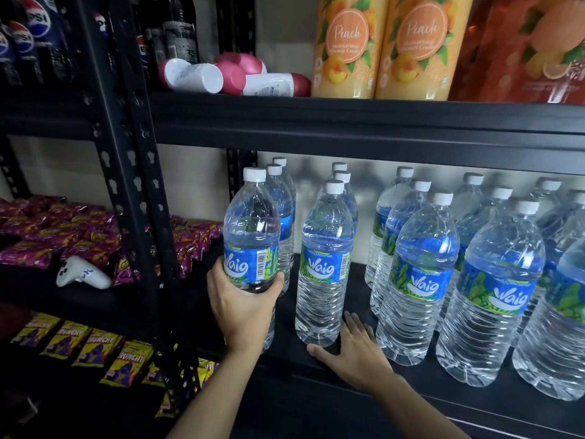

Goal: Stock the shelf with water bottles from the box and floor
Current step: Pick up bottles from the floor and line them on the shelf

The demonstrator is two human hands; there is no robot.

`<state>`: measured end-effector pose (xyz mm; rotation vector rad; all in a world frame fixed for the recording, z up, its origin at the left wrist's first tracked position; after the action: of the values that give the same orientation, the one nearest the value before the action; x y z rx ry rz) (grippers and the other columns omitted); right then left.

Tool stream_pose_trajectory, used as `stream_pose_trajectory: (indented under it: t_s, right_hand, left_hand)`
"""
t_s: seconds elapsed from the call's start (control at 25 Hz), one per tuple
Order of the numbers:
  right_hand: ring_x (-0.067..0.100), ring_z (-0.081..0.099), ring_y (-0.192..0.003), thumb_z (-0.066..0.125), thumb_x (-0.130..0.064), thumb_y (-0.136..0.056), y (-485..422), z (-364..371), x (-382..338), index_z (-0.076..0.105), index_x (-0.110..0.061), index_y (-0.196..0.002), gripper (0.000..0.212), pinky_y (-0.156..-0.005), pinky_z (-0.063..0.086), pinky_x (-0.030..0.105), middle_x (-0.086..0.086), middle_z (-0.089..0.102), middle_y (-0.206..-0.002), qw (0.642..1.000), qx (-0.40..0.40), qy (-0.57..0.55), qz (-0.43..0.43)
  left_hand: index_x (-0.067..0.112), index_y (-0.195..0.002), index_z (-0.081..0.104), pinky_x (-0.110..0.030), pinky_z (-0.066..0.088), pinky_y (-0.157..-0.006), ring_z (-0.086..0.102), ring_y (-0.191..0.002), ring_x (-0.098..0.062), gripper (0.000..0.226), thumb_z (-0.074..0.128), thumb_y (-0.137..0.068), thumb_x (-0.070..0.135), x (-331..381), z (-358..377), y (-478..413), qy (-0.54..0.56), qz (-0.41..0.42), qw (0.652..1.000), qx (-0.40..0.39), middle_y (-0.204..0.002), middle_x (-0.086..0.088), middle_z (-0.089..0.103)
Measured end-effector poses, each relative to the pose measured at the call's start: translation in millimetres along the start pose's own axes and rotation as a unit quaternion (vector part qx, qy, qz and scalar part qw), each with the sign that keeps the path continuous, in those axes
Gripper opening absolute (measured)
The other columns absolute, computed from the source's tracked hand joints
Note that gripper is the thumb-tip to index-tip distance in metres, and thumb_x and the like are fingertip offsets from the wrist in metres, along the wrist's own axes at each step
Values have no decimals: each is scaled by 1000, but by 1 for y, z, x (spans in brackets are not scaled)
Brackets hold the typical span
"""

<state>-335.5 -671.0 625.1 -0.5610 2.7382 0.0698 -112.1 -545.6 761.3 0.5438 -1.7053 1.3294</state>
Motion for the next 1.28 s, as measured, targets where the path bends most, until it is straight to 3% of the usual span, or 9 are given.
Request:
stream_pose_trajectory:
  t_s: [0.16, 0.56, 0.72, 0.88, 1.08, 1.16, 1.28]
  right_hand:
    - [17, -2, -152, 31, -90, -74, 1, 0, 1, 9, -19, -157, 111, -123, 1, 38, 4, 6, -165, 1000, 3, 12, -3]
    - [16, -4, -152, 27, -92, -71, 0, 3, 2, 7, -19, -157, 114, -123, 1, 37, 3, 4, -165, 1000, -11, 21, -5]
    - [16, -2, -152, 15, -96, -58, -1, 2, 2, 8, -20, -157, 125, -122, 2, 36, 3, 6, -165, 1000, -6, 16, -4]
    - [16, -2, -152, 16, -96, -59, 0, 2, 1, 9, -20, -157, 124, -123, 1, 36, 3, 7, -165, 1000, -8, 6, -9]
    - [16, 0, -152, 19, -95, -63, 0, 0, 1, 12, -19, -156, 121, -123, 2, 36, 3, 9, -165, 1000, 0, -7, -5]
    - [15, 1, -152, 20, -95, -63, 1, 0, 2, 14, -18, -156, 121, -123, 2, 36, 3, 10, -165, 1000, 2, -10, -3]
    - [15, 3, -152, 22, -95, -62, 1, -2, 1, 18, -17, -154, 121, -123, 4, 35, 3, 13, -164, 1000, 11, -18, -6]
  left_hand:
    - [4, -118, 54, -37, 46, -93, 57, -105, -27, 83, 95, -51, 31, -2, 15, -15, -5, 13, 1000, 5, -110, -10, 58]
    - [4, -128, 49, -42, 46, -98, 54, -113, -29, 95, 95, -51, 36, -38, 38, -22, -27, -13, 999, -14, -118, -12, 55]
    - [9, -140, 34, -40, 41, -106, 44, -125, -23, 110, 94, -53, 39, -48, 45, -21, -15, -37, 996, -76, -132, -8, 43]
    - [16, -149, 23, -35, 32, -112, 32, -134, -16, 114, 93, -60, 21, -65, 50, -13, -5, -35, 982, -184, -140, 1, 33]
    - [25, -131, 44, -25, 45, -93, 59, -100, 1, 85, 93, -62, 16, -84, 47, -2, 30, -126, 957, -261, -111, 16, 60]
    - [29, -126, 46, -25, 46, -91, 58, -96, 8, 85, 96, -57, 21, -88, 47, 0, 30, -140, 954, -262, -110, 16, 62]
    - [31, -129, 43, -22, 43, -88, 60, -102, -4, 92, 97, -54, 31, -89, 49, 1, 22, -141, 952, -270, -117, 13, 61]
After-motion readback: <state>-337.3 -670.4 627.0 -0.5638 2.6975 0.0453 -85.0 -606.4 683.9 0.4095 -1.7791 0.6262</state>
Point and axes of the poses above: each hand's wrist, its own y-axis away from the middle knuckle, its own z-axis out of the palm, x = y × z, the point moved 10 cm from there along -y, towards the middle knuckle
